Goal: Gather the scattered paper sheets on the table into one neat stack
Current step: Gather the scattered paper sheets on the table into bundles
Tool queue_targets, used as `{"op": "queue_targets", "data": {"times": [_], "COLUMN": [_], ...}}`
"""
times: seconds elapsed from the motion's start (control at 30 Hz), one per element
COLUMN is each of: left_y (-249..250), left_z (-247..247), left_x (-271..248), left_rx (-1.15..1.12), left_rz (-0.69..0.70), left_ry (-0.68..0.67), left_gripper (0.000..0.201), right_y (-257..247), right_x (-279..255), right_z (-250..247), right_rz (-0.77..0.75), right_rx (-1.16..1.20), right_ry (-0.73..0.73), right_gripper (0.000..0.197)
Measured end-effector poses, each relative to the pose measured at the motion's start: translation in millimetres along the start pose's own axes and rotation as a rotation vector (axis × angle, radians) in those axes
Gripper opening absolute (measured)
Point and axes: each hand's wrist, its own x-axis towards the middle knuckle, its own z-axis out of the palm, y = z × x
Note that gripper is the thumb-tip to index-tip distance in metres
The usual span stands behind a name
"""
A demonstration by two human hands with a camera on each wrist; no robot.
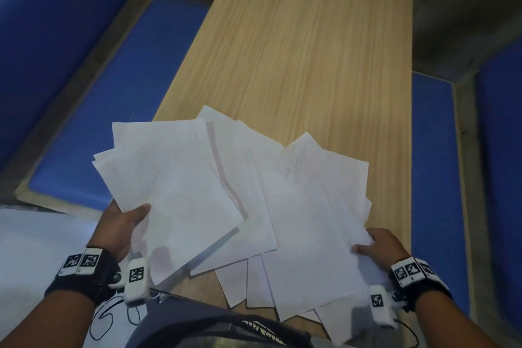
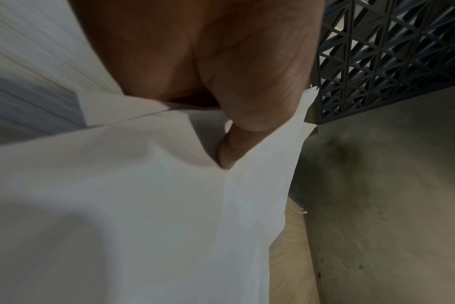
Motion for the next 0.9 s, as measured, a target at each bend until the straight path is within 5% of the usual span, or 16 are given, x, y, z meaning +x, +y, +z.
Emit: {"op": "queue_targets", "data": {"times": [0.37, 0.63, 0.7, 0.9], "left_y": [1, 0, -6, -10], "left_z": [-18, -16, -21, -30], "left_x": [3, -6, -4, 0], "left_rx": [-0.001, -0.027, -0.026, -0.011], "left_rz": [0.014, 0.009, 0.001, -0.009], "left_ry": [0.023, 0.022, 0.027, 0.039], "left_gripper": [0.032, 0.036, 0.039, 0.043], "right_y": [-50, -77, -88, -120], "right_x": [-60, -82, -82, -48], "right_z": [-99, -108, -100, 5], "right_rz": [-0.228, -0.295, -0.318, -0.242], "right_rx": [0.065, 0.358, 0.451, 0.293], "right_ry": [0.253, 0.745, 0.695, 0.148], "right_gripper": [0.033, 0.022, 0.02, 0.023]}}
